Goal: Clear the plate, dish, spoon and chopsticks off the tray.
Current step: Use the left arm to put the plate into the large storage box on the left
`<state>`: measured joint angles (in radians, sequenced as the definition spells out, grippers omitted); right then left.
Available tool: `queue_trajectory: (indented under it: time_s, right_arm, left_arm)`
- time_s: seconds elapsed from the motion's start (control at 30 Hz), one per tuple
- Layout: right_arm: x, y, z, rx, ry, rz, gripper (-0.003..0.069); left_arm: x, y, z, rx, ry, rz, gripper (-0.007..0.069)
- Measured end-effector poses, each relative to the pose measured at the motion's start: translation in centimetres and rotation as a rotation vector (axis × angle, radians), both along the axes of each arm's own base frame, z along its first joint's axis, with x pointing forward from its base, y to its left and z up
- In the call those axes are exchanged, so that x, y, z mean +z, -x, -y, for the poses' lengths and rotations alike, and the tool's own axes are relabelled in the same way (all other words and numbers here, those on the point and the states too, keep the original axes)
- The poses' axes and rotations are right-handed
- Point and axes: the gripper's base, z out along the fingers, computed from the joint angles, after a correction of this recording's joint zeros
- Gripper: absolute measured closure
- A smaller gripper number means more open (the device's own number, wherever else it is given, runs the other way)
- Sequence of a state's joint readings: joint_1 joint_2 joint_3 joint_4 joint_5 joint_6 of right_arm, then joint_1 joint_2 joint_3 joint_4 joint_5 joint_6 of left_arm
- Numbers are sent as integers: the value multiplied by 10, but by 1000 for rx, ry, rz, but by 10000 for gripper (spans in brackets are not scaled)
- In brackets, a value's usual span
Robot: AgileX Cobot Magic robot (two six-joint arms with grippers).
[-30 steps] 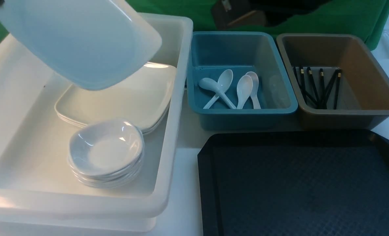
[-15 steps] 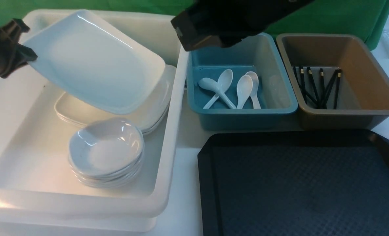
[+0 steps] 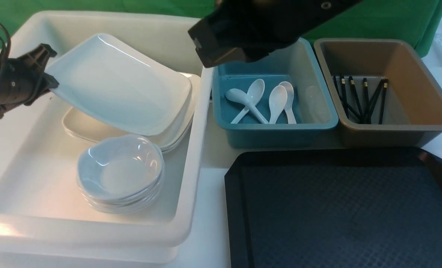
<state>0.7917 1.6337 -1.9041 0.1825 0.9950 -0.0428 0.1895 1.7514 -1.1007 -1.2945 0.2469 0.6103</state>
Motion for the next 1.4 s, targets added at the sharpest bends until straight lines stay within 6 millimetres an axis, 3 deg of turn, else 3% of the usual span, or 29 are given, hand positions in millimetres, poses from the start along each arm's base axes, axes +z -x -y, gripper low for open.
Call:
queue_trajectory:
  time_s: [0.27, 0.4, 0.57, 0.63, 0.87, 1.3, 1.4]
  right_arm:
    - [0, 0, 0, 1, 0, 0, 635]
    - [0, 0, 0, 2, 5, -3, 634]
    - [-1, 1, 1, 4, 15, -12, 634]
    - [-2, 1, 1, 5, 18, -16, 634]
    - [-2, 2, 1, 6, 21, -19, 634]
    - [-2, 2, 1, 6, 26, -23, 633]
    - [-2, 1, 1, 4, 22, -19, 633]
  left_arm:
    - [-18, -2, 3, -59, 12, -60, 585]
    - [-21, -2, 3, -90, -21, -76, 533]
    - [-24, -1, 3, -136, -89, -93, 396]
    - [-24, 0, 4, -174, -113, -103, 270]
    - [-5, 2, 6, -269, -201, -79, 118]
    - [57, 19, 11, -328, -311, 54, 132]
    - [82, 29, 21, -422, -293, 85, 264]
